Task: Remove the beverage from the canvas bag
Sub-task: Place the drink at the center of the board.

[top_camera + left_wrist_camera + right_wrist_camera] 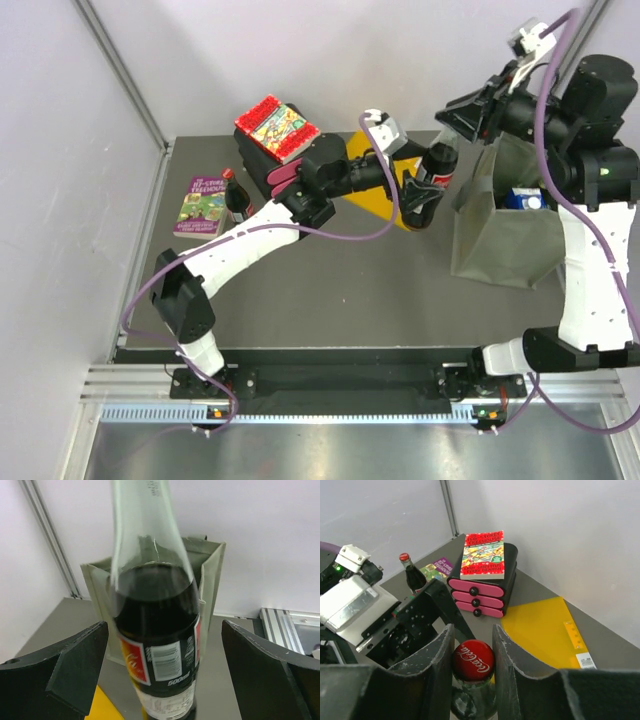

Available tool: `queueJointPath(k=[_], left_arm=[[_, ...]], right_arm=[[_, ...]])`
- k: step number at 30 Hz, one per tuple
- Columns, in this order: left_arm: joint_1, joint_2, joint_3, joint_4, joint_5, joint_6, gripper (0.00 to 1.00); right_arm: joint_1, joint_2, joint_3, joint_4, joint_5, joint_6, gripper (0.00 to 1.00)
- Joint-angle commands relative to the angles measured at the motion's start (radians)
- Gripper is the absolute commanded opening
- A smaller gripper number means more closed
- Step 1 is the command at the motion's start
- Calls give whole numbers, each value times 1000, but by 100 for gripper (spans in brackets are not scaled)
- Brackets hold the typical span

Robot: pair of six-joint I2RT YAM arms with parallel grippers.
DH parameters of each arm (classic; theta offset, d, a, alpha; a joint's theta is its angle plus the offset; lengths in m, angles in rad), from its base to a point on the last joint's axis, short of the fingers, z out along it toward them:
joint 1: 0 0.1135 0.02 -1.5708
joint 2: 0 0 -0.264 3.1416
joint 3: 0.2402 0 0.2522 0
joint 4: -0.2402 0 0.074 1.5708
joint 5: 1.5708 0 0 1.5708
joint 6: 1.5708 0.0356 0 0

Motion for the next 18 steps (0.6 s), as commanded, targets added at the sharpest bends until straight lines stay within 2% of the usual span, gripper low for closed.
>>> queueJointPath(k=[1,11,18], left_arm=[[-14,4,21,-29,17,-7,99],[-23,48,38,-153,-66,86,99],[-28,74,54,-135,-101,90,95]], right_arm=[[53,-80,12,173,50,-64,0],[108,-84,-24,155,90,-100,0],[113,-87,-34,156,96,-95,0]])
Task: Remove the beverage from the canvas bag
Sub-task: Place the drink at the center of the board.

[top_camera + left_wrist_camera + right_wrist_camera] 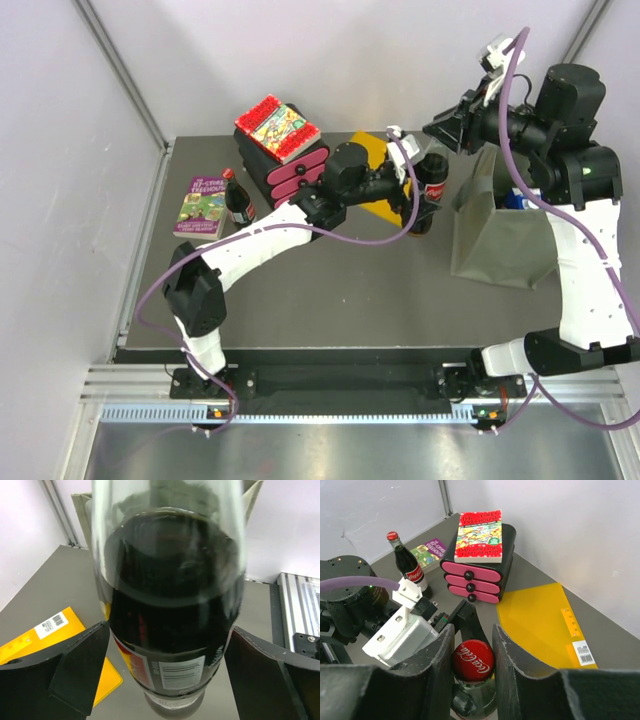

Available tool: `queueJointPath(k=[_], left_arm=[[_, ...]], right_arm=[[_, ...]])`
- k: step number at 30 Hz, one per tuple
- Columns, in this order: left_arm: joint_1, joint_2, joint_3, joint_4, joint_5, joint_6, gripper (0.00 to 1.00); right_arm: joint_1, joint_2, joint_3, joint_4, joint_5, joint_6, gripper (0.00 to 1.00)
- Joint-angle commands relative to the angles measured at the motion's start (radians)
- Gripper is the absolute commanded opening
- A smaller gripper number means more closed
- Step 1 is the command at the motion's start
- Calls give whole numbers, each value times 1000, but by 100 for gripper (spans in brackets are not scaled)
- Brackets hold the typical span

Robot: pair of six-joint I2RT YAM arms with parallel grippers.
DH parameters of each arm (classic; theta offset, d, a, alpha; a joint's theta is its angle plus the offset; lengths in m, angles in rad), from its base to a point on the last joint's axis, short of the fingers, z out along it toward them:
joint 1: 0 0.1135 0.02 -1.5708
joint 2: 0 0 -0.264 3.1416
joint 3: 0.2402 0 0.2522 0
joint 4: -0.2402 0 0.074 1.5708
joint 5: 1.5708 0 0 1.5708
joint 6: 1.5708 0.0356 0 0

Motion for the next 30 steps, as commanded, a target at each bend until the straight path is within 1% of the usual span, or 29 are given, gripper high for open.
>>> queueJointPath(k=[1,4,7,10,11,14,15,16,17,18,20,21,23,24,25,26,29,30], left_arm=[[-9,12,56,35,-26,13,92],[-10,28,71,64,-17,-30,85],[-12,35,69,110,0,-71,82],[-13,39,63,139,16,-93,72],[-13,41,62,139,19,-93,60],[-13,30,43,139,13,-88,36],[-13,15,33,142,8,-87,11],[-12,4,22,146,-1,-76,0],[-12,-8,-10,152,-24,-69,0],[-10,-24,-30,158,-35,-62,0],[-4,-76,-102,188,-64,-47,0],[5,-111,-128,201,-85,-48,0],[14,-151,-211,243,-108,-52,0],[24,-190,-240,260,-137,-50,0],[28,-206,-266,273,-147,-50,0],[33,-224,-314,280,-158,-50,0],[51,-283,-391,293,-185,-41,0],[60,-310,-411,294,-200,-33,0]], right_arm=[[18,-83,26,200,-12,6,0],[17,-86,14,206,-14,11,0],[17,-94,-5,209,-12,17,0],[18,-97,-16,212,-12,22,0],[17,-97,-17,214,-12,20,0],[17,-100,-16,211,-8,12,0],[17,-102,-20,209,-6,6,0],[17,-106,-26,209,-5,3,0],[17,-109,-34,211,-8,2,0],[17,-119,-57,215,-9,0,3],[18,-132,-88,229,-26,0,14],[17,-146,-123,235,-35,-3,30],[17,-162,-155,249,-66,-11,46],[17,-174,-183,255,-75,-17,63],[17,-180,-194,254,-83,-20,70],[18,-189,-209,254,-95,-27,84],[17,-208,-238,263,-109,-34,96],[18,-211,-243,261,-112,-35,97]])
